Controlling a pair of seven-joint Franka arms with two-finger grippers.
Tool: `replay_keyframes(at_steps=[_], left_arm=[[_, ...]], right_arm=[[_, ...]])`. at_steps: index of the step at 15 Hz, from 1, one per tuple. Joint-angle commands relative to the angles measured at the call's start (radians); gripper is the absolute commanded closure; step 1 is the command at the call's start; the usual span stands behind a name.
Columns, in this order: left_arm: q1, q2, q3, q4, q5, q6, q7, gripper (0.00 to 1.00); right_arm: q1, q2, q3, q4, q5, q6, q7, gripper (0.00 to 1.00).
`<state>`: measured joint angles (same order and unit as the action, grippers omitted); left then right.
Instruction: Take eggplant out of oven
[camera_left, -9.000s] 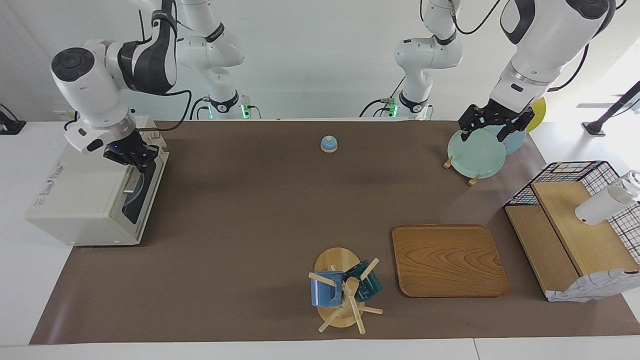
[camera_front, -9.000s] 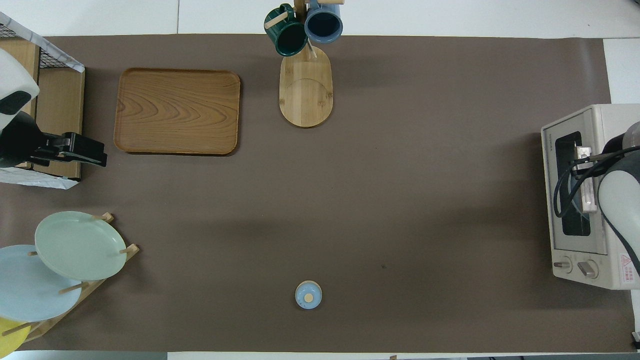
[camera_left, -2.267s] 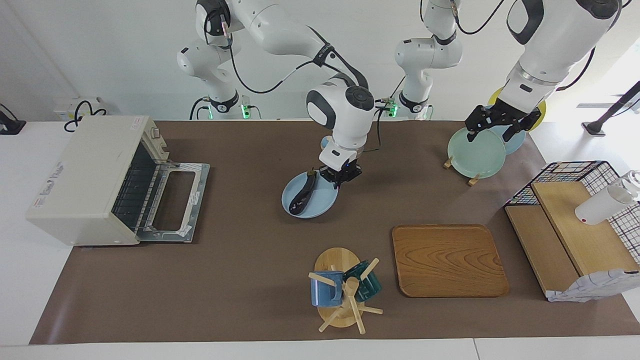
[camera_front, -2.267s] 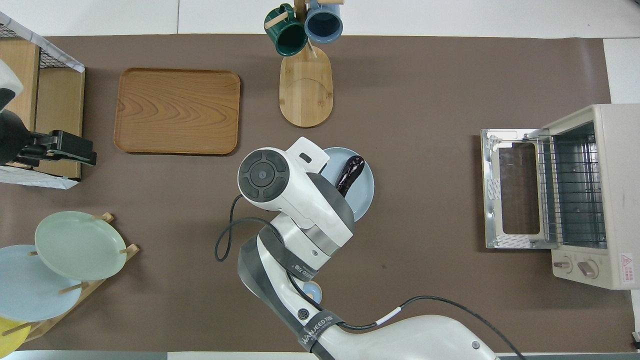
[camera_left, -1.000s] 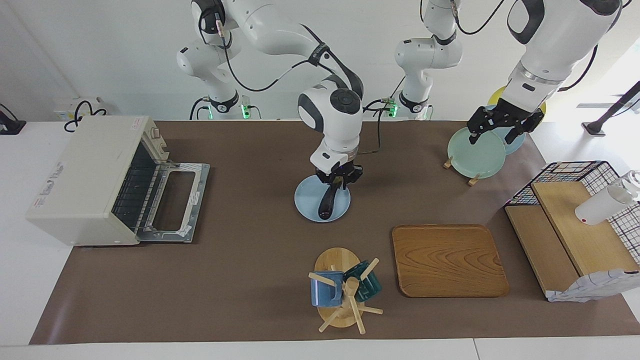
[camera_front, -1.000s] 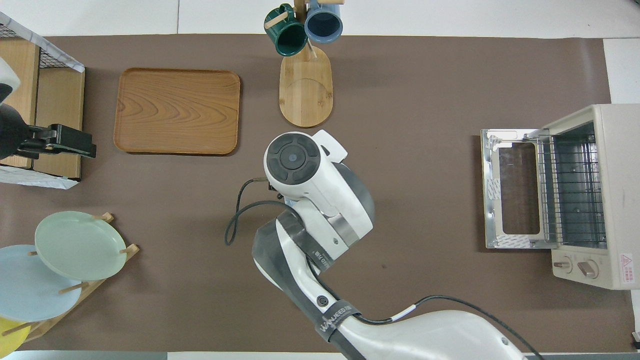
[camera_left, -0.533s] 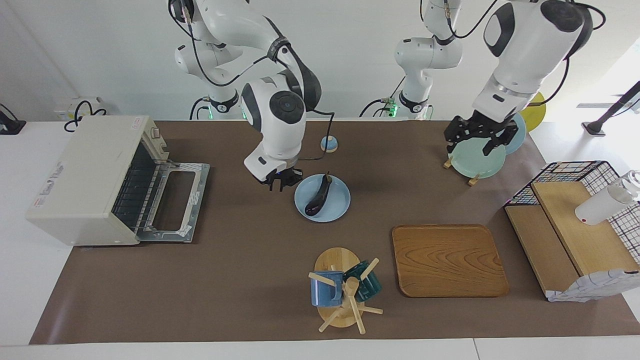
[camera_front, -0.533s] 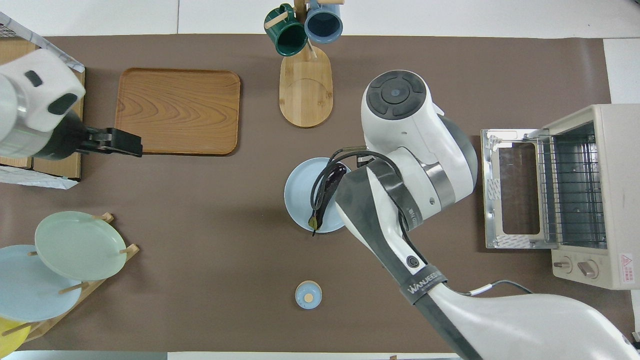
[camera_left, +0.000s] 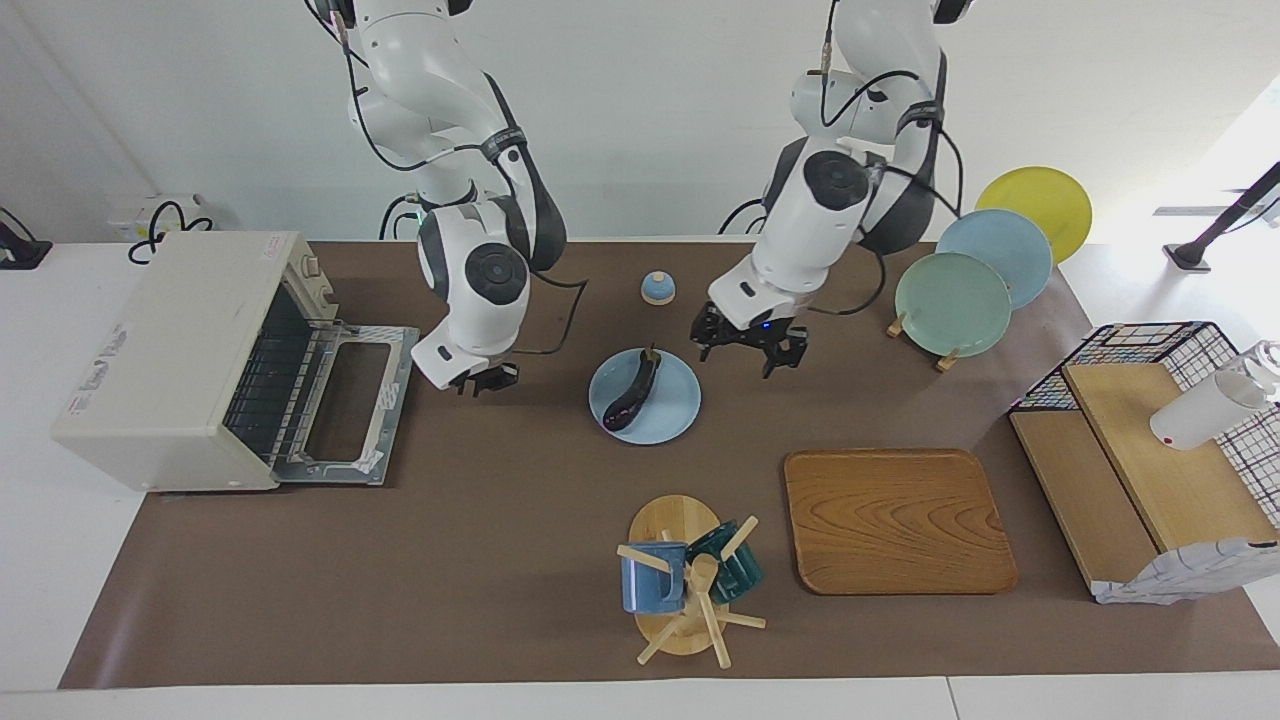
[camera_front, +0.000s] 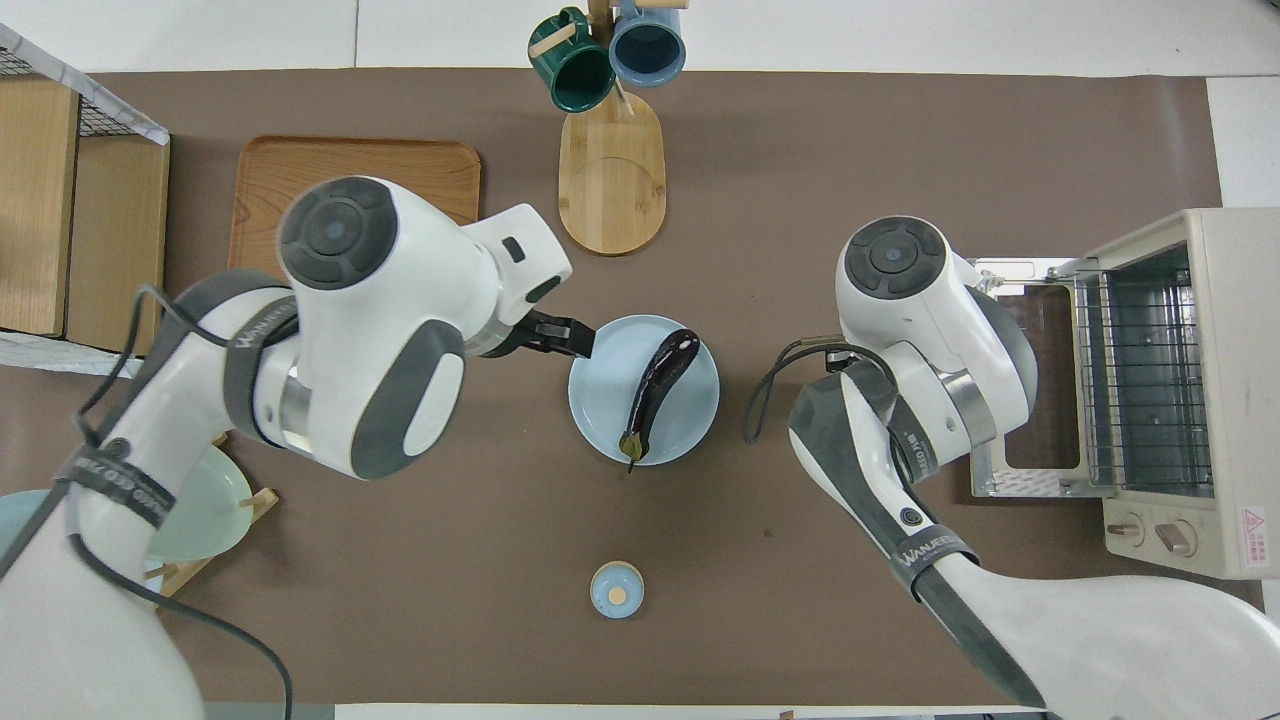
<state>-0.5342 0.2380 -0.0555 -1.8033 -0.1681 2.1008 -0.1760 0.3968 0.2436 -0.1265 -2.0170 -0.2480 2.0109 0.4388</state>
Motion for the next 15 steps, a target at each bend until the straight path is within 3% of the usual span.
replay_keyframes(at_steps=[1, 4, 8, 15], left_arm=[[-0.084, 0.056, 0.019, -0.017, -0.03, 0.106, -0.045, 0.0], [-0.161, 0.13, 0.02, -0.018, -0.03, 0.194, -0.085, 0.0], [-0.167, 0.158, 0.02, -0.022, -0.03, 0.226, -0.079, 0.0], [-0.198, 0.161, 0.02, -0.089, -0.03, 0.317, -0.079, 0.0]], right_arm=[[-0.058, -0.056, 0.013, -0.109, -0.027, 0.081, -0.06, 0.78], [-0.067, -0.058, 0.013, -0.114, -0.048, 0.081, -0.066, 0.78], [-0.094, -0.061, 0.013, -0.152, -0.089, 0.121, -0.071, 0.85], [-0.131, -0.06, 0.013, -0.16, -0.129, 0.143, -0.133, 0.85]])
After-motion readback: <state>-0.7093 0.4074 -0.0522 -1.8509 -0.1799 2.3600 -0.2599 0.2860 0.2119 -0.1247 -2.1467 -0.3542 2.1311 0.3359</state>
